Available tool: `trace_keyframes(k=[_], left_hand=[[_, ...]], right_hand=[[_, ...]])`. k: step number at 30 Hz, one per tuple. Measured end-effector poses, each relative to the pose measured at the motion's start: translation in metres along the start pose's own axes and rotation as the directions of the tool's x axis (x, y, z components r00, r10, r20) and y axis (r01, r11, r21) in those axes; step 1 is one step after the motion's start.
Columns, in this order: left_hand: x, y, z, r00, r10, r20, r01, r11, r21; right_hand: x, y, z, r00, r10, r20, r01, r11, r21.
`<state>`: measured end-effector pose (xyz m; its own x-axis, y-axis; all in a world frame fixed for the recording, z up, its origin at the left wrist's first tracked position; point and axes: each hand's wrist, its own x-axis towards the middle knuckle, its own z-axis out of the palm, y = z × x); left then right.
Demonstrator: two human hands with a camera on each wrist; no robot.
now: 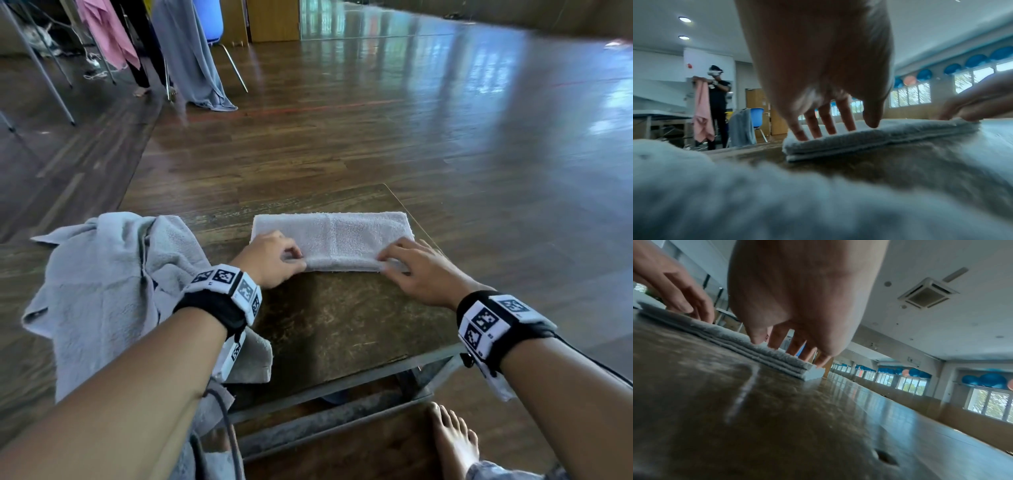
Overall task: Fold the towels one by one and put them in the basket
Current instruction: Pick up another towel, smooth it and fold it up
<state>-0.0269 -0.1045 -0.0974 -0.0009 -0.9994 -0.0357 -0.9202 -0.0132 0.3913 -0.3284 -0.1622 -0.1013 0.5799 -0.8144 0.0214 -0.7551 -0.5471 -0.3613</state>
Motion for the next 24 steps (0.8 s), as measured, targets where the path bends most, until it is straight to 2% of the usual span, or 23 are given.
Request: trace_keyframes(k=[3, 6, 9, 10, 11, 13, 15, 17, 19, 24], left_hand=[[0.002, 0.008, -0.002, 0.998, -0.041, 0.047, 0.040, 0.999, 0.022], [0.001, 0.023, -0.001, 0.998, 0.031, 0.057, -0.028, 0.998, -0.049], [-0.003, 0.043, 0.006, 0.990, 0.139, -0.028, -0.139, 0.990, 0.013], [-0.003, 0.049, 0.011, 0.989, 0.145, -0.005, -0.144, 0.987, 0.070], [-0.003, 0.054, 0.017, 0.990, 0.126, 0.062, -0.134, 0.982, 0.134], [-0.005, 0.059, 0.034, 0.971, 0.013, 0.237, -0.069, 0.971, 0.228], [-0.005, 0.057, 0.045, 0.937, -0.075, 0.341, -0.019, 0.964, 0.264], [-0.003, 0.050, 0.045, 0.923, -0.100, 0.371, -0.002, 0.964, 0.264], [-0.003, 0.043, 0.040, 0.919, -0.097, 0.382, -0.004, 0.967, 0.255], [-0.007, 0.036, 0.042, 0.926, -0.064, 0.371, -0.024, 0.974, 0.226]], right_hand=[[0.003, -0.006, -0.007, 1.000, 0.024, 0.011, -0.023, 0.996, -0.087], [0.000, -0.013, -0.008, 0.998, -0.024, -0.053, 0.008, 0.959, -0.282], [-0.002, -0.025, -0.002, 0.975, -0.134, -0.177, 0.089, 0.967, -0.240], [-0.002, -0.029, 0.001, 0.970, -0.173, -0.170, 0.138, 0.970, -0.200], [0.000, -0.033, 0.005, 0.971, -0.202, -0.125, 0.180, 0.969, -0.168], [0.004, -0.040, 0.016, 0.974, -0.225, 0.015, 0.226, 0.968, -0.107], [0.006, -0.043, 0.025, 0.975, -0.167, 0.145, 0.176, 0.983, -0.053], [0.007, -0.038, 0.030, 0.962, -0.094, 0.256, 0.108, 0.993, -0.042], [0.007, -0.031, 0.031, 0.948, -0.044, 0.316, 0.071, 0.995, -0.077], [0.007, -0.018, 0.031, 0.950, 0.015, 0.311, 0.017, 0.995, -0.100]])
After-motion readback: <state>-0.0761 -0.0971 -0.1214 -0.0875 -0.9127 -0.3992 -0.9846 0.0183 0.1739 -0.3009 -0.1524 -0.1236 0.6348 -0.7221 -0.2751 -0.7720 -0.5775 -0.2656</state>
